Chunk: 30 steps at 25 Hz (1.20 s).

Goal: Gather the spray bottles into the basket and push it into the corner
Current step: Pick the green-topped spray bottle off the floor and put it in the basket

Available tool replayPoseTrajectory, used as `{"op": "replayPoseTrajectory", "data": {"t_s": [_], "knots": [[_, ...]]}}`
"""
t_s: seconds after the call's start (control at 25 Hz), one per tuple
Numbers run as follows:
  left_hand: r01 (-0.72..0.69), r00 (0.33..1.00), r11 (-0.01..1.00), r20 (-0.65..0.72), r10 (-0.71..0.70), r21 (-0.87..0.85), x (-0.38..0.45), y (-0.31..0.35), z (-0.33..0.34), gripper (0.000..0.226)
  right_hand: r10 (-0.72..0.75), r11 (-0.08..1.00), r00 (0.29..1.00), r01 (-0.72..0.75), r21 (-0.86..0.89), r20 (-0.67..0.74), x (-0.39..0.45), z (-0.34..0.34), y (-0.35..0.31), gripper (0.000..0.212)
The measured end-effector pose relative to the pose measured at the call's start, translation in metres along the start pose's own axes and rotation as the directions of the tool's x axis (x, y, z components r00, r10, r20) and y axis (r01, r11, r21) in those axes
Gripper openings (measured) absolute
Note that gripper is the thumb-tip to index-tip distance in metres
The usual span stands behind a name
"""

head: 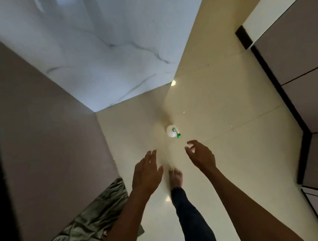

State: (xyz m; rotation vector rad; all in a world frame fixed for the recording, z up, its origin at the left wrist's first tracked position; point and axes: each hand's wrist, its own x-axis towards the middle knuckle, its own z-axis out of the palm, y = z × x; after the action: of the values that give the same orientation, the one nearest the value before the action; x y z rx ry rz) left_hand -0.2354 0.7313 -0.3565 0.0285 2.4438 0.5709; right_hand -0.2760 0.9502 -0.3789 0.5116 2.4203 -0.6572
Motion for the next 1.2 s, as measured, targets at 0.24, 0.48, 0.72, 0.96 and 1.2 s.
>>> {"op": "replayPoseTrajectory", "data": {"t_s": [0.24, 0.48, 0.72, 0.96, 1.2], "knots": [[-0.022, 1.000, 0.990, 0.023, 0.018, 0.142, 0.161, -0.043, 0.115, 0.069, -0.125, 0.878, 0.982, 0.176, -0.446, 0.142, 0.199, 0.104, 0.052, 0.056], [-0.023, 0.996, 0.978, 0.092, 0.004, 0.208, 0.224, -0.078, 0.174, 0.068, -0.132, 0.834, 0.985, 0.171, -0.525, 0.112, 0.294, 0.182, 0.088, 0.047], [0.007, 0.999, 0.990, 0.045, -0.014, 0.142, 0.230, -0.077, 0.174, 0.067, -0.296, 0.804, 0.954, 0.223, -0.551, -0.046, 0.310, 0.182, 0.090, 0.021], [0.026, 0.995, 0.998, -0.100, -0.020, 0.060, 0.212, -0.063, 0.126, 0.061, -0.492, 0.757, 0.869, 0.400, -0.516, -0.050, 0.263, 0.134, 0.062, 0.025], [-0.115, 0.936, 0.993, -0.339, 0.098, -0.031, 0.139, -0.025, 0.023, 0.050, -0.722, 0.685, 0.688, 0.694, -0.220, -0.076, 0.141, 0.045, -0.002, 0.023]]}}
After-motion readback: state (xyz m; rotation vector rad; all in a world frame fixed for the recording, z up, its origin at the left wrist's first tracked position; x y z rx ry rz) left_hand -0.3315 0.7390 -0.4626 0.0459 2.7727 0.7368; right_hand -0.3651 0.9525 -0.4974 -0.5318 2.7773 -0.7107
